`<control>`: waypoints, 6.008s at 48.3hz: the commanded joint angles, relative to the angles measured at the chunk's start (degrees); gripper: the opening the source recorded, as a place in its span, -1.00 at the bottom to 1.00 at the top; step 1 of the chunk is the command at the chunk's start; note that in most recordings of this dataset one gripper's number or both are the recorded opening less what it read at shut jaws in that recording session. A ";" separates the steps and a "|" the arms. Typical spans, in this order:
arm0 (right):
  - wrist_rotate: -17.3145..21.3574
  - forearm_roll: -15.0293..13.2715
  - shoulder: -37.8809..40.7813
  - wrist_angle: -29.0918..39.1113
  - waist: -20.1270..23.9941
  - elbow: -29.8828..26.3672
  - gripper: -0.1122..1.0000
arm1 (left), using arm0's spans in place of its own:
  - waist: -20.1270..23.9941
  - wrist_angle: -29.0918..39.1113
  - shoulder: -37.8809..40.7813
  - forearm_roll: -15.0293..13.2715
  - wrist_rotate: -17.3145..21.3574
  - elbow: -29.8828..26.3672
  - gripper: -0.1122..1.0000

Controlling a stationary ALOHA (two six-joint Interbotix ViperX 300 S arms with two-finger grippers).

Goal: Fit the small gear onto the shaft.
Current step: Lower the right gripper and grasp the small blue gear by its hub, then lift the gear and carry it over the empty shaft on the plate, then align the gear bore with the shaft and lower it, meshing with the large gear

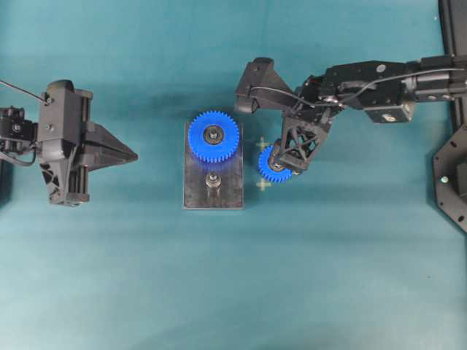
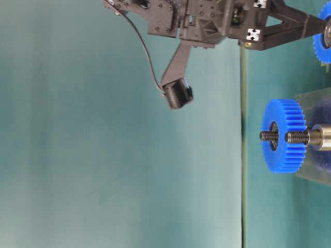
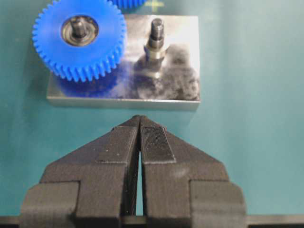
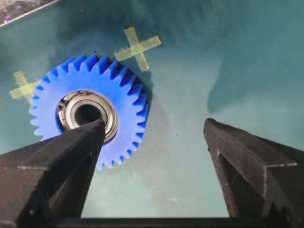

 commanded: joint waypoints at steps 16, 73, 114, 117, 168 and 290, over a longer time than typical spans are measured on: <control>0.62 0.18 0.97 -0.18 0.26 -2.11 0.85 | -0.26 -0.53 -0.18 0.18 -0.09 -1.41 -0.80; 2.37 0.79 3.96 3.52 1.49 -1.41 0.83 | -0.35 -0.62 -0.09 0.09 -1.05 -1.23 -0.80; 2.29 0.62 2.20 6.77 2.29 -4.75 -0.16 | -0.35 -0.79 0.44 0.18 -0.97 -1.41 -0.80; 2.29 0.79 1.93 6.77 2.64 -5.01 -0.16 | -0.35 -0.79 0.44 0.09 -0.97 -1.41 -0.80; 2.55 1.49 8.35 17.14 8.79 -30.94 -0.16 | -0.44 -0.79 0.26 0.09 -1.14 -1.32 -0.80; 6.15 -2.64 13.27 22.59 8.79 -35.07 -0.80 | -0.44 -0.79 0.09 0.09 -1.14 -1.05 -0.80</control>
